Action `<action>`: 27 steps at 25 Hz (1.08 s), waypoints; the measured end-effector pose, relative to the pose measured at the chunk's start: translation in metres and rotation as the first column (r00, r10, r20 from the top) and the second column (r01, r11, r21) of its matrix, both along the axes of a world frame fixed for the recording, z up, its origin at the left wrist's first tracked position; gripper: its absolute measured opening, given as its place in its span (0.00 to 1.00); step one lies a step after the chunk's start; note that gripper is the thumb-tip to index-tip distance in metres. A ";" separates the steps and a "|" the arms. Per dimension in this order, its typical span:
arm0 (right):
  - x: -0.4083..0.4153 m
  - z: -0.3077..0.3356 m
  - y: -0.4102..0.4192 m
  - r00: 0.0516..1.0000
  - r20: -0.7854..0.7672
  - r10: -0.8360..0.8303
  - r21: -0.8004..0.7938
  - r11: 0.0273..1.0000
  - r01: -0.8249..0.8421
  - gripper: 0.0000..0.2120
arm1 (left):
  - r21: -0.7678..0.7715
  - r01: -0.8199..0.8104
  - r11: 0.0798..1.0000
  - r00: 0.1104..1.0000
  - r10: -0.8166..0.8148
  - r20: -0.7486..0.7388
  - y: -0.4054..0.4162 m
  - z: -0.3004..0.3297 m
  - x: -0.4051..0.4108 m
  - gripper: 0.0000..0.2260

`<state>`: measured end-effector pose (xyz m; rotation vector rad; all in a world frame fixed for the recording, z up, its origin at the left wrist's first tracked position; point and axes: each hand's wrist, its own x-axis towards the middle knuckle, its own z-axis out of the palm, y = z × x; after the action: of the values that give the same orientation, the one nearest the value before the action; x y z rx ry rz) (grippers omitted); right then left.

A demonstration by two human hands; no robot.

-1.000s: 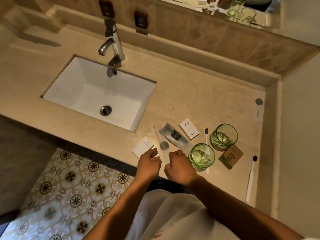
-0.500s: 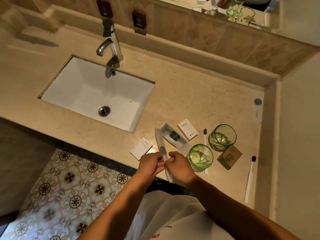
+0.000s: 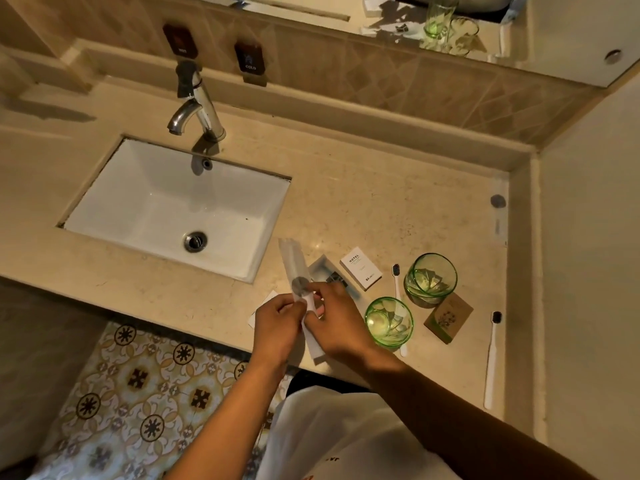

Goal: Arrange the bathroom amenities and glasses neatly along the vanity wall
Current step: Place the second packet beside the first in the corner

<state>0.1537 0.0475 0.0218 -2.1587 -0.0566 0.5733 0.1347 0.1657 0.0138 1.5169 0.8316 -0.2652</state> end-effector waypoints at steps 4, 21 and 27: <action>0.035 0.019 -0.010 0.988 0.015 -0.154 0.062 0.986 0.152 0.21 | -0.038 0.019 0.999 0.996 -0.015 0.085 -0.009 0.015 0.037 0.06; 0.168 0.011 -0.187 0.733 -0.089 -0.675 0.126 0.722 0.680 0.12 | -0.133 0.525 0.840 0.850 -0.526 0.032 -0.168 0.016 0.226 0.07; 0.205 -0.017 -0.239 0.573 -0.279 -0.770 0.087 0.574 0.814 0.14 | -0.228 0.548 0.805 0.818 -0.573 -0.058 -0.234 -0.009 0.272 0.06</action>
<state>0.3590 -0.1913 0.0048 -1.6480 0.9178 0.2233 0.4071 -0.0679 0.0052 1.5338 0.4078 -0.8698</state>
